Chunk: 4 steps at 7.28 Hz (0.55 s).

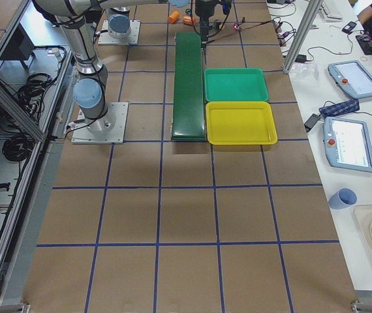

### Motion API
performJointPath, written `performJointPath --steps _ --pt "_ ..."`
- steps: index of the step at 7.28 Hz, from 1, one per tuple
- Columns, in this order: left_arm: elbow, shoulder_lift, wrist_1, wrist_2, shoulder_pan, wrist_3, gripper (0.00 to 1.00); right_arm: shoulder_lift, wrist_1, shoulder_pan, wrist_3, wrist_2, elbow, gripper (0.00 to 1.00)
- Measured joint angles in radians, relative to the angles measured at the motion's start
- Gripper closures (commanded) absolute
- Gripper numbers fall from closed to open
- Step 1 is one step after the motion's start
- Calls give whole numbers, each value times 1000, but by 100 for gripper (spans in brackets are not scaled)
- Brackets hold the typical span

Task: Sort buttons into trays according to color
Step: 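Lift the yellow button and carry it toward the belt's near end, then lower the yellow button onto the green belt and open the left gripper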

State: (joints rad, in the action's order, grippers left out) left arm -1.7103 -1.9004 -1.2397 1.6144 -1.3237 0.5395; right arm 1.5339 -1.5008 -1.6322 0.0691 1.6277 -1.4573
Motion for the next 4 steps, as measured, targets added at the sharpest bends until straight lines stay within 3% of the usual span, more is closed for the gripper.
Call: performJointPath --steps 3,4 --pt "-19 25 -19 -55 -309 620 100 1 2 0 0 0 0 0" --pt "-12 30 -17 -65 -357 764 100 1 2 0 0 0 0 0"
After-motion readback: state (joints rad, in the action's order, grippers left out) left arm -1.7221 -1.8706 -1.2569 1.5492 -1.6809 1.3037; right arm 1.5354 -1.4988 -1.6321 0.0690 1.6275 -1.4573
